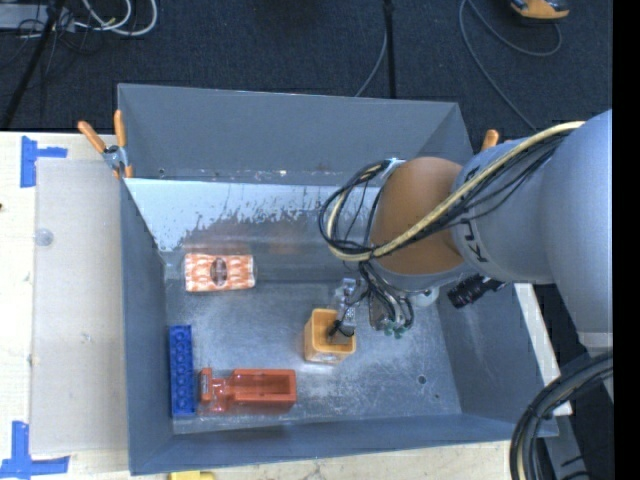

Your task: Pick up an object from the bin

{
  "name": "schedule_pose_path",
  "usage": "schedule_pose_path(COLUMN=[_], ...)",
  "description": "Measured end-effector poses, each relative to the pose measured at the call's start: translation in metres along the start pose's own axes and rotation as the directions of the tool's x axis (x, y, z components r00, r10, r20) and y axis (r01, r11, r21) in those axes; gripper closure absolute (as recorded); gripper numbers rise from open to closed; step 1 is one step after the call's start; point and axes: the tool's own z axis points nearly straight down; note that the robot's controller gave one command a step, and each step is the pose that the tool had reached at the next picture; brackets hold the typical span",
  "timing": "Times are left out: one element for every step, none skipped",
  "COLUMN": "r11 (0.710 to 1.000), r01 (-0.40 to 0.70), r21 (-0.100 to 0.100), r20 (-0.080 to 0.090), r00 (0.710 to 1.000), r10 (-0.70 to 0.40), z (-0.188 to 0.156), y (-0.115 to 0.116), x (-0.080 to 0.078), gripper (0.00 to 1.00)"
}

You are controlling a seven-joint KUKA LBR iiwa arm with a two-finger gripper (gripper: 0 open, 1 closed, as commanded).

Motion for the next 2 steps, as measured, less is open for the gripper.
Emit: schedule_pose_path(r11=[1.0, 1.0], r01=[0.001, 0.001], r21=[0.0, 0.0], r20=[-0.001, 0.0], r00=[1.0, 1.0], r10=[-0.001, -0.001], z=[-0.0083, -0.0144], y=[0.0001, 0.0], x=[0.0002, 0.0001], gripper=[1.0, 1.0])
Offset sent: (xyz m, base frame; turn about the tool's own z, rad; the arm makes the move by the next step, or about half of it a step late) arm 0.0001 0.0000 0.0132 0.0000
